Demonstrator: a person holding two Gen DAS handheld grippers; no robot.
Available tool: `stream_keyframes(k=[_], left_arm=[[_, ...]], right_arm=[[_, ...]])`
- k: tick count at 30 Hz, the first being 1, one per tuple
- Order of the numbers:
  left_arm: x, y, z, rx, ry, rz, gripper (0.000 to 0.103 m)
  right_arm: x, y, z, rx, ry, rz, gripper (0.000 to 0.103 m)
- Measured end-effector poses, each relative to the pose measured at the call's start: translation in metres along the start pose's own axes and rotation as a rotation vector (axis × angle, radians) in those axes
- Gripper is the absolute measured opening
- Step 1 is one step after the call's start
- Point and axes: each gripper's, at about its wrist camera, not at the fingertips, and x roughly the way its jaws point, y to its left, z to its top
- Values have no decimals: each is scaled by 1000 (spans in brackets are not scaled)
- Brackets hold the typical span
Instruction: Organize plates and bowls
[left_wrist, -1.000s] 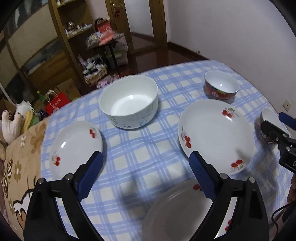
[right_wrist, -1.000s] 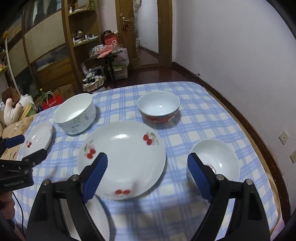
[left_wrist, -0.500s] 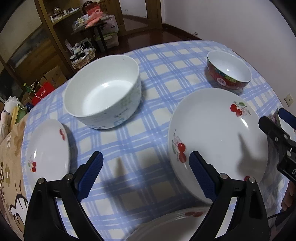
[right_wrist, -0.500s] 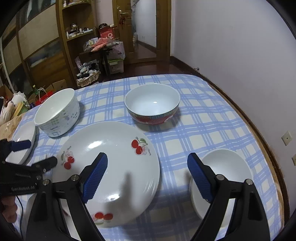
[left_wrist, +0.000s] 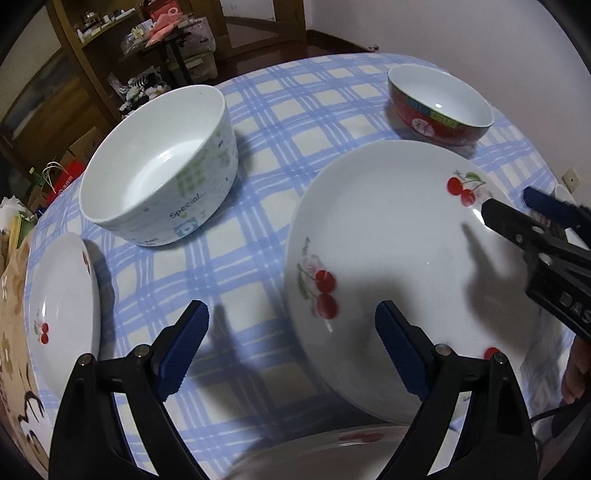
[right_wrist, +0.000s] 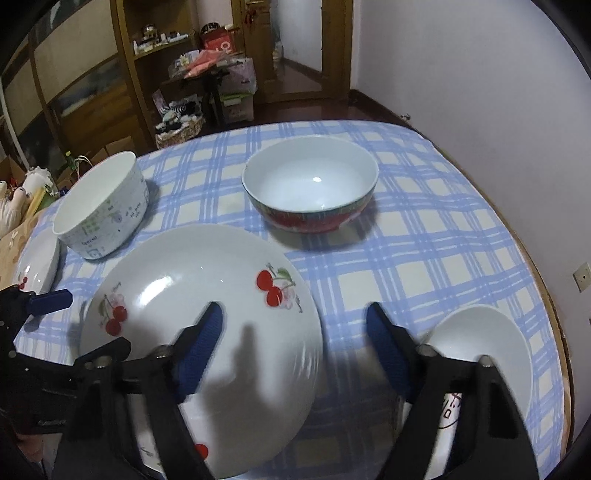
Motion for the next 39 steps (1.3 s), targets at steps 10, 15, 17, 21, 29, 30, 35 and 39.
stream_keyframes(k=[10,15,17,21,29,30,35,39], left_arm=[[1,4,-1,-82,21,-87,32],[-1,-2,-1,-67,16,-76,27],[-2,0,-1,-83,16,-82,26],[-7,1,-3,-96,-24,-73,25],[-4,4,-4,-111,-20,-65,25],[-4,5,-3,-117,-16,-66,25],[-7,11,-3,-167,-16,-76,21],[-11,13,-4,-176,-15,-80,20]], right_arm=[[8,3,-2,-29,28,28,42],[18,4,7,-41,83,25,41],[23,5,8,-58,102,16,40],[29,8,10,-113,151,31,44],[20,-8,12,-34,144,134,33],[20,-10,11,-25,147,132,27],[18,-27,12,59,145,202,14],[13,-24,11,66,136,189,13]])
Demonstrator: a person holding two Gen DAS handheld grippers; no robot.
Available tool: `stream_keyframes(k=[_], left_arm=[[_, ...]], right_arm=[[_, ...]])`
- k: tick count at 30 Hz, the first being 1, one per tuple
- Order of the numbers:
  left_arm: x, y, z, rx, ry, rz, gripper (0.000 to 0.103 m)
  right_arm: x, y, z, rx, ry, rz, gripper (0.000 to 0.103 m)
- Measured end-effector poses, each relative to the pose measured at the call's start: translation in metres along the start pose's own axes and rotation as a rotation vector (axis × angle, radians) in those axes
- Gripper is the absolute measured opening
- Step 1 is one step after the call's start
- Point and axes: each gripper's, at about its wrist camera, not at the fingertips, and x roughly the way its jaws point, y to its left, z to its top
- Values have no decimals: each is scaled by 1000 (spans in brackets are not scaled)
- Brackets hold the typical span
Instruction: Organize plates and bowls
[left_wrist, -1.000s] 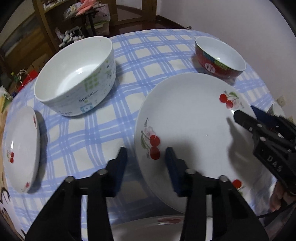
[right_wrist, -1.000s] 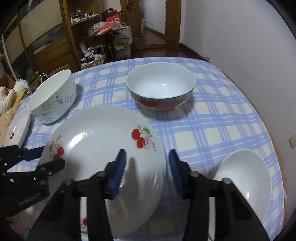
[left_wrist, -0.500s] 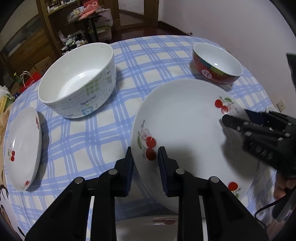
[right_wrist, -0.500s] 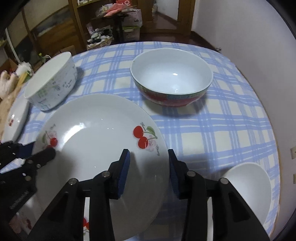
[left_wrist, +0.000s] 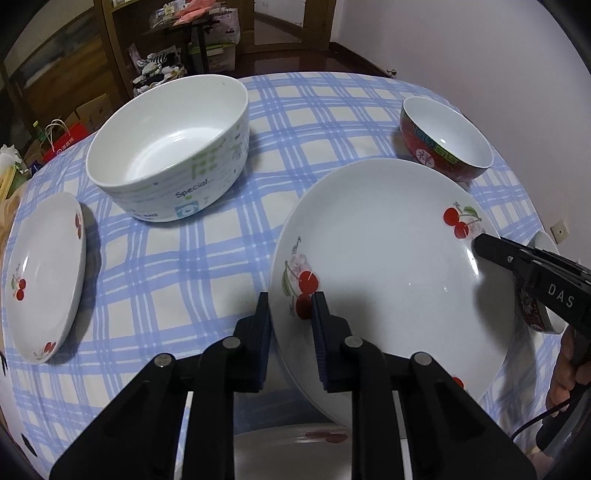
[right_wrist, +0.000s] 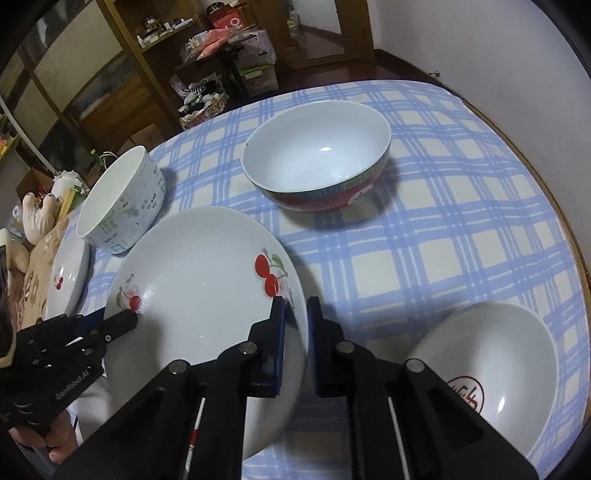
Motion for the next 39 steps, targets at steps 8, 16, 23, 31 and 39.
stream_keyframes(k=[8,16,23,31,39], left_arm=[[-17,10,3,-44,-9,-9,20],[-46,20,-7,-52,-40,-1,20],[-87,33,-17,-64,-93,18,20],[-131,52,-44,-88,-113,38,20],[-155,66,-84,-119,-136,62,20]], right_arm=[[-11,11,-4,-3,-21,-10,13],[-38,30,-8,-20,-57,-4,12],[-70,56,-16,-56,-98,11,12],[-98,89,-32,-94,-126,40,13],[-114,115,-64,-118,-133,57,13]])
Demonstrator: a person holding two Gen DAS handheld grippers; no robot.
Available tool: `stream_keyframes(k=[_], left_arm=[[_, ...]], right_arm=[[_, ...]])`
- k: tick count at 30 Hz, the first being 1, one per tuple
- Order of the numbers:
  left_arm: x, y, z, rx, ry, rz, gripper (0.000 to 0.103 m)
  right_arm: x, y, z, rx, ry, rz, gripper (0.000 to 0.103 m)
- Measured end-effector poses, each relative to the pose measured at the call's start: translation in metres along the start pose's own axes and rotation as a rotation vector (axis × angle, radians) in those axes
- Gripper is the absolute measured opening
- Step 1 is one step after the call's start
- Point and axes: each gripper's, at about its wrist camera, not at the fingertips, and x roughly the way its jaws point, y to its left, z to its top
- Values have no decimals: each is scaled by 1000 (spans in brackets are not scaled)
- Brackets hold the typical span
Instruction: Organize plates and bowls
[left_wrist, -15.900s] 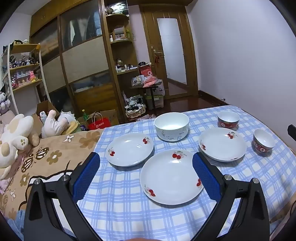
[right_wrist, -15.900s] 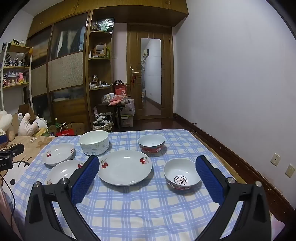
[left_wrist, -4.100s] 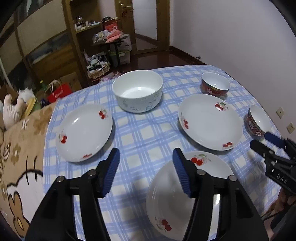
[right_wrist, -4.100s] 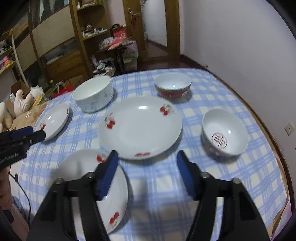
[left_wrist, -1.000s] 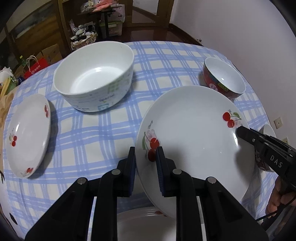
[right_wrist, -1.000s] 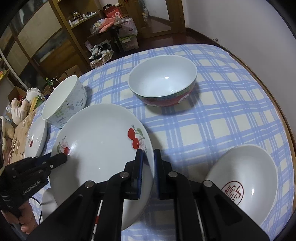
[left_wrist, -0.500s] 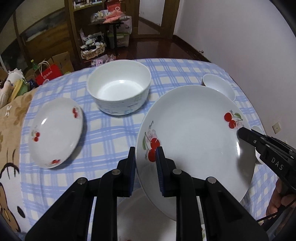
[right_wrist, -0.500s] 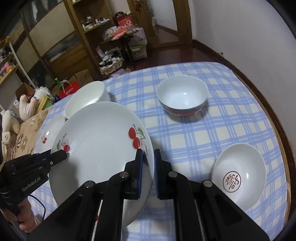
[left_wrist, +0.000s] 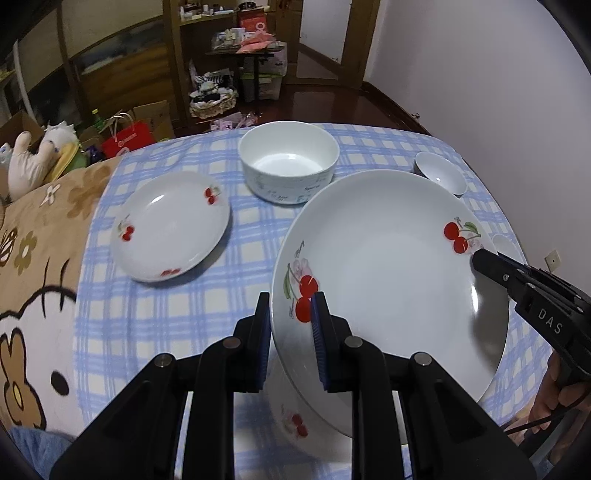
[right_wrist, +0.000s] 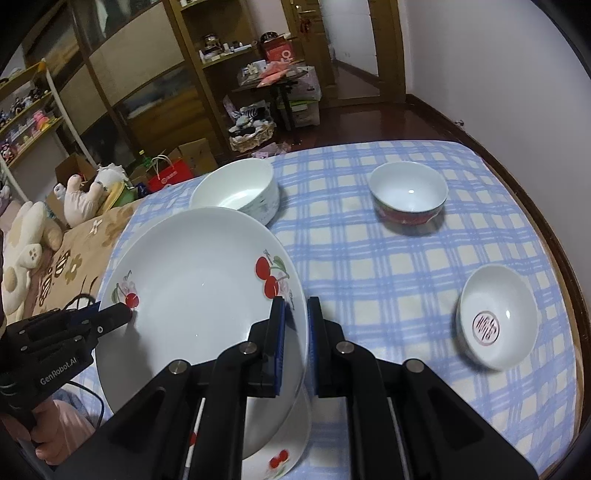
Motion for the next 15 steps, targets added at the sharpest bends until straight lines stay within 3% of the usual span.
stream_keyframes(k=[15], left_arm=[[-8,13,-50,-26,-9,4,20]], right_arm=[[-23,25,-49,-35,-31,-29,12]])
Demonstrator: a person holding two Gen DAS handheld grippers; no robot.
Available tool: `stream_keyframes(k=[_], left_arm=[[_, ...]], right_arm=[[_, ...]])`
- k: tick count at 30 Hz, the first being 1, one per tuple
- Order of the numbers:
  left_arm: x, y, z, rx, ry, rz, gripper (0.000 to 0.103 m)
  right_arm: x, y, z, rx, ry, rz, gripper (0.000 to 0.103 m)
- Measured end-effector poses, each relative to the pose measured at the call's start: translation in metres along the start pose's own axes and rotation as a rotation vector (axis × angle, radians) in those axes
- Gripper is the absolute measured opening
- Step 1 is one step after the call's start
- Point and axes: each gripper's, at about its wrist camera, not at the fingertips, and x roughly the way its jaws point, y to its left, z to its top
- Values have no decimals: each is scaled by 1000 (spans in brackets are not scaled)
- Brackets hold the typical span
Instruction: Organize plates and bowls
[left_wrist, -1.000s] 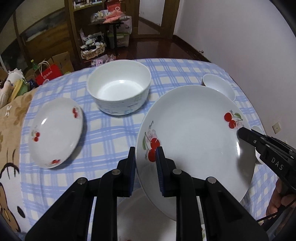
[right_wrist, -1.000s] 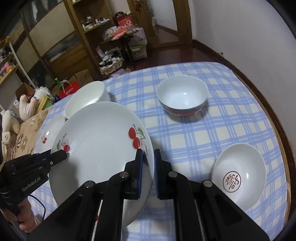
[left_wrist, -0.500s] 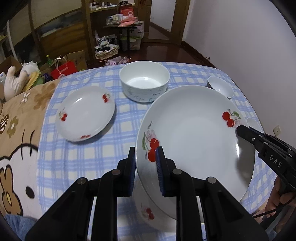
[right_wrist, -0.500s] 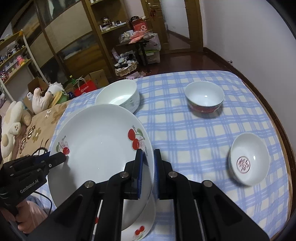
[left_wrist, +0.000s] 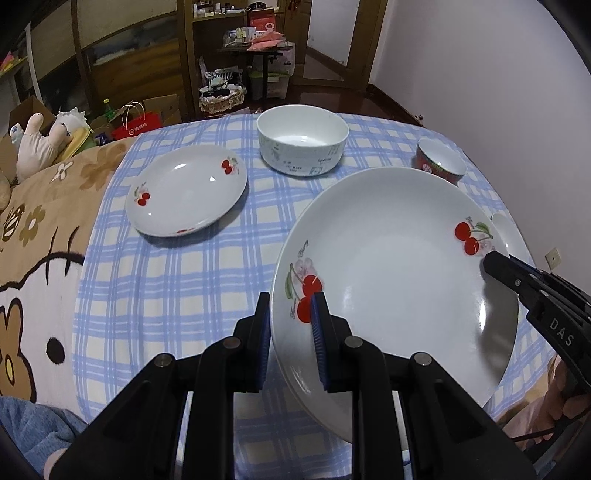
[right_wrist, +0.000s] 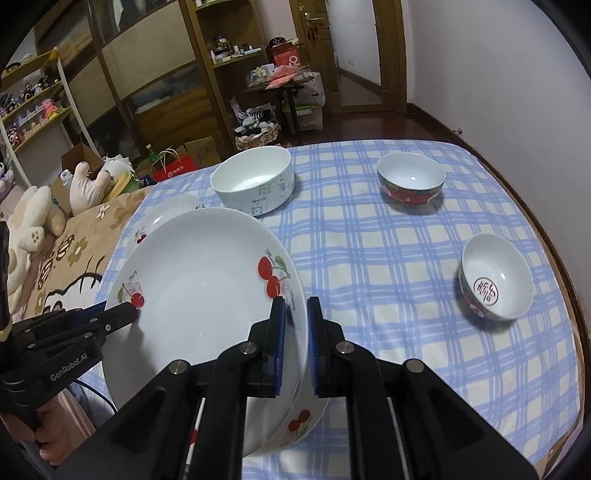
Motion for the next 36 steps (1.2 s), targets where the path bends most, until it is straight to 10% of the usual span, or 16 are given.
stream_keyframes(k=[36], left_arm=[[82,-11,-18,53,195,46,23]], right_arm=[[57,-10,-50,-14,48,-97,13]])
